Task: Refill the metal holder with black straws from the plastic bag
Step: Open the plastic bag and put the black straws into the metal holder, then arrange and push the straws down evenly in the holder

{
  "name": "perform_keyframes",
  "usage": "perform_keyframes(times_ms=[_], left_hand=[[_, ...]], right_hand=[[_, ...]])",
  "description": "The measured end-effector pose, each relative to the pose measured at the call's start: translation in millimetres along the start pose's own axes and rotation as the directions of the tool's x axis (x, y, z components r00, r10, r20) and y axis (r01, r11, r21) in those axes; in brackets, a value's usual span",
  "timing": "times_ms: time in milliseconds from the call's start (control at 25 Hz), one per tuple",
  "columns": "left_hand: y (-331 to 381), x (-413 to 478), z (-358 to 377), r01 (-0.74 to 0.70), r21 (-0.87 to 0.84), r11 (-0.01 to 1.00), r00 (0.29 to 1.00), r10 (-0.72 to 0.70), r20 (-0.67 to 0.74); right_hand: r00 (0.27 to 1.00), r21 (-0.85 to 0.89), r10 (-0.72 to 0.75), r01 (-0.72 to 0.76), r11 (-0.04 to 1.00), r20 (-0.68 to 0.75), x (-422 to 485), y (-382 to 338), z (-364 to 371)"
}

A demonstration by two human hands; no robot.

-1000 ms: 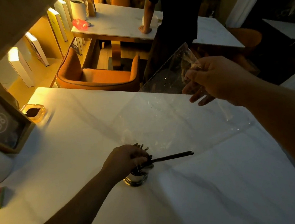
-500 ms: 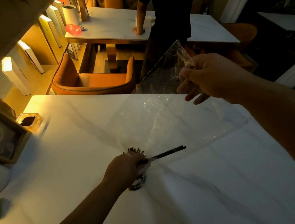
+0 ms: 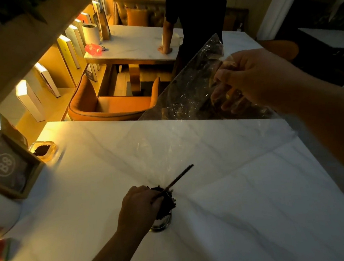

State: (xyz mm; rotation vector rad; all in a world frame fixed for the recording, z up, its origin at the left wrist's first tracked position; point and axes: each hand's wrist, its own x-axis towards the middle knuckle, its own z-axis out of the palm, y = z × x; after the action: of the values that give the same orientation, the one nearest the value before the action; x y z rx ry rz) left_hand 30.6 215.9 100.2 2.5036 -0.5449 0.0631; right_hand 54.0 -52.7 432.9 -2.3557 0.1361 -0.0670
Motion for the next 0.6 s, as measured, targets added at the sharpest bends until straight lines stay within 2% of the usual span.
perform_keyframes(times_ms=[160,200,320,440,520,600], left_hand=[[-4,2,-1,0.107,0.185,0.977,0.981,-0.134,0.141],[-4,3,-2,0.123,0.182,0.976,0.975,-0.153,0.159],[1,8,-10,0.197,-0.047,0.979,0.971,-0.188,0.148],[14,19,-23,0.298,-0.332,0.895,0.943,-0.223,0.247],[26,31,-32,0.339,-0.438,0.832,0.932,-0.235,0.274],[40,44,-38,0.362,-0.471,0.804,0.929,-0.272,0.25]], right_hand=[[1.0,-0.001,-0.023,0.023,1.0,0.001,0,0,-2],[1.0,-0.007,-0.026,0.026,1.0,0.001,0,1,-2],[0.999,-0.032,-0.033,0.033,0.999,0.0,-1,-1,-7],[0.999,-0.026,-0.046,0.046,0.999,-0.004,-4,-6,-18],[0.998,-0.019,-0.052,0.052,0.998,-0.021,-8,-10,-29],[0.998,-0.007,-0.047,0.047,0.999,-0.047,-14,-10,-41]])
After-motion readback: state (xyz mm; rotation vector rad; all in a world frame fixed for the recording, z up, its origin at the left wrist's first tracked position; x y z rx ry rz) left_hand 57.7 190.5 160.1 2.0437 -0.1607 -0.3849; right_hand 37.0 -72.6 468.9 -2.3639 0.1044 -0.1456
